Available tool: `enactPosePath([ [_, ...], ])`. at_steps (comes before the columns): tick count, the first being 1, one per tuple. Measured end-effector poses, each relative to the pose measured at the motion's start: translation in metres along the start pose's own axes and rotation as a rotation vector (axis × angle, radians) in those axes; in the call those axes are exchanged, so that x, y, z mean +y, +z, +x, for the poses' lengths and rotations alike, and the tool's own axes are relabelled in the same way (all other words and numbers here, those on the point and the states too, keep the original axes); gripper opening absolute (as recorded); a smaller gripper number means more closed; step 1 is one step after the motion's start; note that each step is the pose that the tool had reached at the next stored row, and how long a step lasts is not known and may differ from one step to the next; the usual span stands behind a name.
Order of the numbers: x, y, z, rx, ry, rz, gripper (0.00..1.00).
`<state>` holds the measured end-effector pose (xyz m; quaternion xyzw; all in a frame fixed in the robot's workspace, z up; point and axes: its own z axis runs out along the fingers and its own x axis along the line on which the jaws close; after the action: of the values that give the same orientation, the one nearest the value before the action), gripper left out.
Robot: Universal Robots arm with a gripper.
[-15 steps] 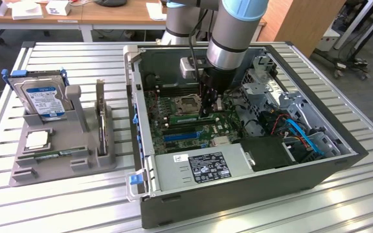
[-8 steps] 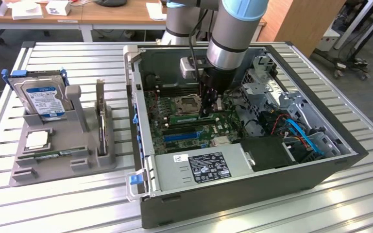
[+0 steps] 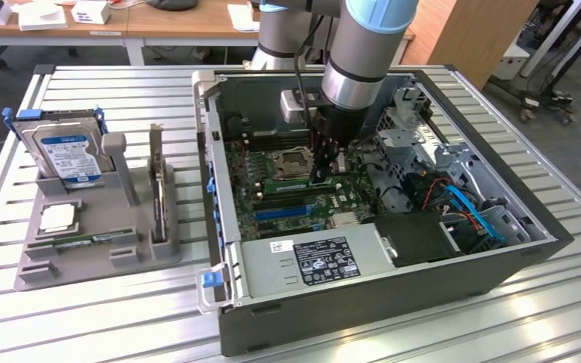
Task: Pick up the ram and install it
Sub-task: 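Insert the ram into the slot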
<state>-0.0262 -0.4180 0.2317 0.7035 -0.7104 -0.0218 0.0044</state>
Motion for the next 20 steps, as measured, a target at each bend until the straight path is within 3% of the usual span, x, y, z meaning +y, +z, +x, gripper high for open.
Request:
enactPosePath([
  [20, -0.0001, 0.0017, -0.0001, -0.0001, 0.0, 0.0, 0.11],
])
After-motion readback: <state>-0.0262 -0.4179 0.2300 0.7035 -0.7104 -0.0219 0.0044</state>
